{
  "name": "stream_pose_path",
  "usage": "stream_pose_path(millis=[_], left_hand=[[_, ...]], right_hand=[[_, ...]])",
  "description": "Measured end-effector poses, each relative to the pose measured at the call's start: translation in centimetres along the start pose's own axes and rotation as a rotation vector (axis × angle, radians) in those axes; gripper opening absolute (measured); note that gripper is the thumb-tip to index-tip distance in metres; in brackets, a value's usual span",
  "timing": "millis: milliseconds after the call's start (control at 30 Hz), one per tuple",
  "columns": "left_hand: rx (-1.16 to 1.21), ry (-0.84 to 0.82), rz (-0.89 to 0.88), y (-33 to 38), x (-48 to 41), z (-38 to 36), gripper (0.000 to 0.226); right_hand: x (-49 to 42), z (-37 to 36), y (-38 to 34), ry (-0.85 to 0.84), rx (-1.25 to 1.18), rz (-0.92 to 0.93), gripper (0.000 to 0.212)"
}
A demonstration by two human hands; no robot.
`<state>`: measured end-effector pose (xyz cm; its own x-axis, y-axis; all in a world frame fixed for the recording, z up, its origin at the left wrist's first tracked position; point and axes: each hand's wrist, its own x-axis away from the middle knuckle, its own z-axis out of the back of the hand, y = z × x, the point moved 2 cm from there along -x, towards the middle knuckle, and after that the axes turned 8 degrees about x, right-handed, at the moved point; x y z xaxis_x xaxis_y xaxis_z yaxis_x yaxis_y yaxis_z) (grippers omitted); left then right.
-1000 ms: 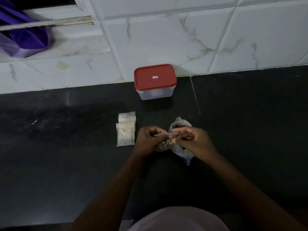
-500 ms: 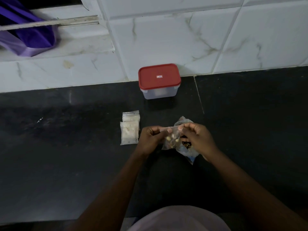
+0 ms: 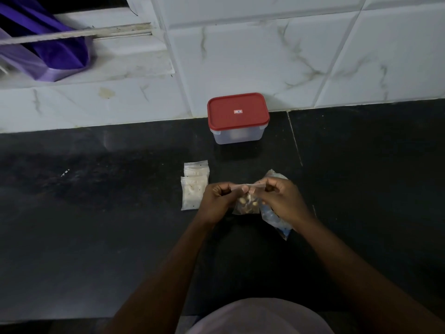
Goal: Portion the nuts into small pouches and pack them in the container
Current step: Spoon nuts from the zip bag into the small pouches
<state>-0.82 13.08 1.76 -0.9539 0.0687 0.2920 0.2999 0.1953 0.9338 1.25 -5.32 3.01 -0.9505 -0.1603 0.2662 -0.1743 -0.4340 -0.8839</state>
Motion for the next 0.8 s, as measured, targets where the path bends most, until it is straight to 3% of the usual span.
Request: stream_pose_path(millis=[233, 467, 800], left_hand=[[0.024, -0.033, 0.013, 0.2, 0.0, 1.2, 0.022], [0.097, 0.034, 0.053, 0.5, -0.7, 2.1, 0.013], [0.192, 0.113, 0.086, 0.3, -1.7, 2.4, 0.015]], right_hand=[[-0.7, -1.1, -0.8, 0.002, -0.211, -0.051, 0.005], [-1.1, -1.7, -0.7, -0.045, -0.391, -0.137, 0.008], [-3.9, -1.9, -0.3, -0.020, -0.303, -0.161, 0.007]])
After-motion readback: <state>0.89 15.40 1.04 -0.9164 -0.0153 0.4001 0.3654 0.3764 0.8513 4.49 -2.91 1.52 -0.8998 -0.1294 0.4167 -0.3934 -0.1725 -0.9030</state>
